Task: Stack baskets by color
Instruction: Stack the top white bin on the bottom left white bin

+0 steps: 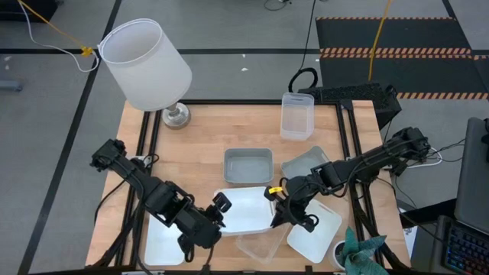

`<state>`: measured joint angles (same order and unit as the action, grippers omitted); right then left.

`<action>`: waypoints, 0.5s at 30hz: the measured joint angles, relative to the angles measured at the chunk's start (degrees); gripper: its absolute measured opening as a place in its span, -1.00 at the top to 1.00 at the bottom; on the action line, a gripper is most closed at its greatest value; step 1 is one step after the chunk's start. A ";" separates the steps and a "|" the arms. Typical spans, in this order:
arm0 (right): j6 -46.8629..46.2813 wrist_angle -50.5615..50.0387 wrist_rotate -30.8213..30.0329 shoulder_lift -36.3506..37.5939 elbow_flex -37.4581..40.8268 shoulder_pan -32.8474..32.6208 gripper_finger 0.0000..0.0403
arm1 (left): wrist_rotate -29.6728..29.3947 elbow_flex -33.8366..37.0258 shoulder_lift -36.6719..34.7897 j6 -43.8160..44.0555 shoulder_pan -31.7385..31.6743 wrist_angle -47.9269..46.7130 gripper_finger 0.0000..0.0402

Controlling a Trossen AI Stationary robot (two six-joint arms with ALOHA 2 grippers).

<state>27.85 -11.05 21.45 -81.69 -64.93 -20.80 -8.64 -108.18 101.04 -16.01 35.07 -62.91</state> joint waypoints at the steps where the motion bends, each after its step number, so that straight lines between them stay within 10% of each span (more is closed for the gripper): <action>1: 0.43 0.20 1.03 0.00 0.00 0.00 0.98 | -0.12 0.00 -0.46 0.45 -0.02 2.20 0.39; 7: 2.84 0.64 0.99 0.00 0.00 -0.04 0.98 | -11.77 -0.02 -2.30 16.77 -5.00 12.19 0.39; 15: 4.65 0.48 -6.52 0.00 0.02 -0.42 0.98 | -7.53 0.02 0.60 28.29 -12.46 0.52 0.18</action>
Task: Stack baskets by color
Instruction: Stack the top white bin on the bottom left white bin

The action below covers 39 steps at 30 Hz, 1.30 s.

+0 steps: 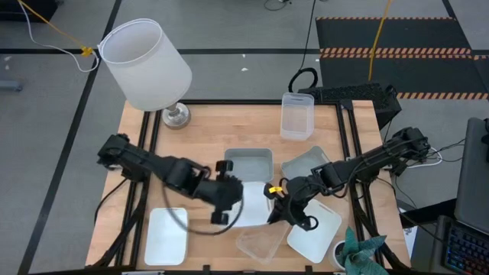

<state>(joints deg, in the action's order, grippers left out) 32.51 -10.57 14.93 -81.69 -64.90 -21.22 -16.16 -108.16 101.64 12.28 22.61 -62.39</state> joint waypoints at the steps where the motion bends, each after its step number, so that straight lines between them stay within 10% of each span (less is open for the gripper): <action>1: 0.11 0.01 -0.31 0.00 0.00 -0.13 0.98 | -0.12 0.00 0.65 0.54 -0.61 -0.10 0.11; 10: 0.16 -0.31 -3.18 0.00 0.00 -0.25 0.98 | -3.08 0.00 5.95 -0.36 -2.45 -0.84 -0.42; 24: 0.81 -0.88 -3.05 0.00 0.00 -0.27 0.98 | -8.18 -0.06 5.21 -2.91 -2.54 2.90 -0.02; 39: 1.11 -1.18 -3.18 0.01 0.00 -0.28 0.98 | -3.73 -0.04 6.57 2.00 -7.32 -2.15 -0.17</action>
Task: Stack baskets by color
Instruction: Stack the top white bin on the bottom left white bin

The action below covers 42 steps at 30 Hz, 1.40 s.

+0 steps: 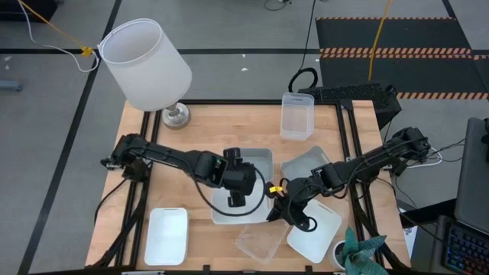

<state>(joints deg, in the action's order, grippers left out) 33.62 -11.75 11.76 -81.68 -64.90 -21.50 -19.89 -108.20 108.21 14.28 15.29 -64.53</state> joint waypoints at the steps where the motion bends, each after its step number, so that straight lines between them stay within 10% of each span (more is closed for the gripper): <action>1: 0.17 -0.02 0.01 0.00 0.00 0.00 0.98 | 1.03 0.01 0.09 -0.01 -0.23 -0.85 -0.11; 11: 2.77 -1.19 -5.61 0.00 0.01 -0.38 0.97 | 4.96 0.02 0.59 -1.88 -1.23 -1.91 0.93; 17: -2.33 2.89 -15.56 0.01 0.04 -1.06 0.73 | 0.90 0.00 -2.05 4.13 -0.57 -8.08 0.97; 23: -9.03 12.66 -36.90 0.12 0.02 -3.30 0.33 | -22.71 0.04 -6.09 27.70 3.54 -26.15 0.98; 32: -13.76 23.07 -72.51 0.10 -0.02 -3.68 -0.01 | -45.42 4.82 -8.49 38.13 11.50 -16.25 0.99; 42: -11.38 23.69 -74.98 0.08 1.64 -1.98 0.12 | -47.50 5.95 -8.68 33.61 9.99 -9.61 0.98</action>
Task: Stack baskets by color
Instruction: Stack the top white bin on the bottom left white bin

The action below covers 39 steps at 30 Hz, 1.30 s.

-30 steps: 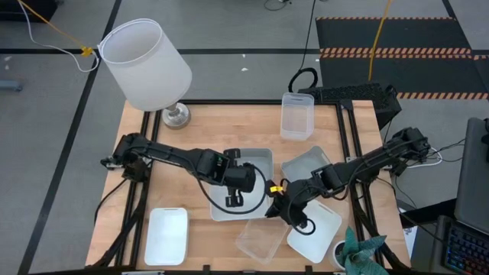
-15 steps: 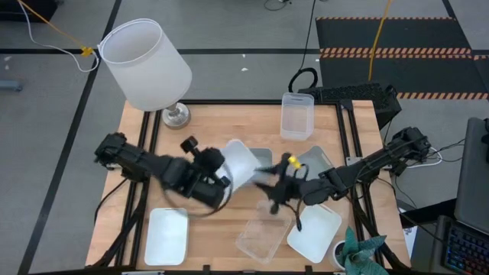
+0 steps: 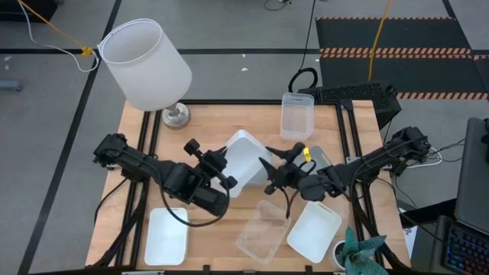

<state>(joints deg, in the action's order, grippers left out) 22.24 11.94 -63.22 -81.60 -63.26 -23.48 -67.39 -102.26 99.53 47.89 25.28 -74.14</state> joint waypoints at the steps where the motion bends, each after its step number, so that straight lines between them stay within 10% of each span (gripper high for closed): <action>1: -0.06 -0.03 0.00 0.00 0.00 0.25 0.19 | -0.02 0.00 0.00 -0.57 -0.02 0.89 0.98; 12: 1.40 -0.11 -1.03 0.01 0.04 0.56 0.96 | -0.10 0.00 0.00 -4.71 1.78 4.85 0.97; 29: 4.26 -0.13 -2.38 -0.17 0.17 0.54 0.99 | 6.58 -0.15 0.00 -17.03 2.62 12.98 -0.08; 39: 5.51 -0.19 -2.48 -0.15 0.15 0.44 1.00 | 6.22 -5.60 0.00 -46.92 4.49 28.74 -0.11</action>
<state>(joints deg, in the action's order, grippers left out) 27.75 11.76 -65.70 -81.76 -63.11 -23.03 -61.17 -107.86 99.53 0.97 29.77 -45.40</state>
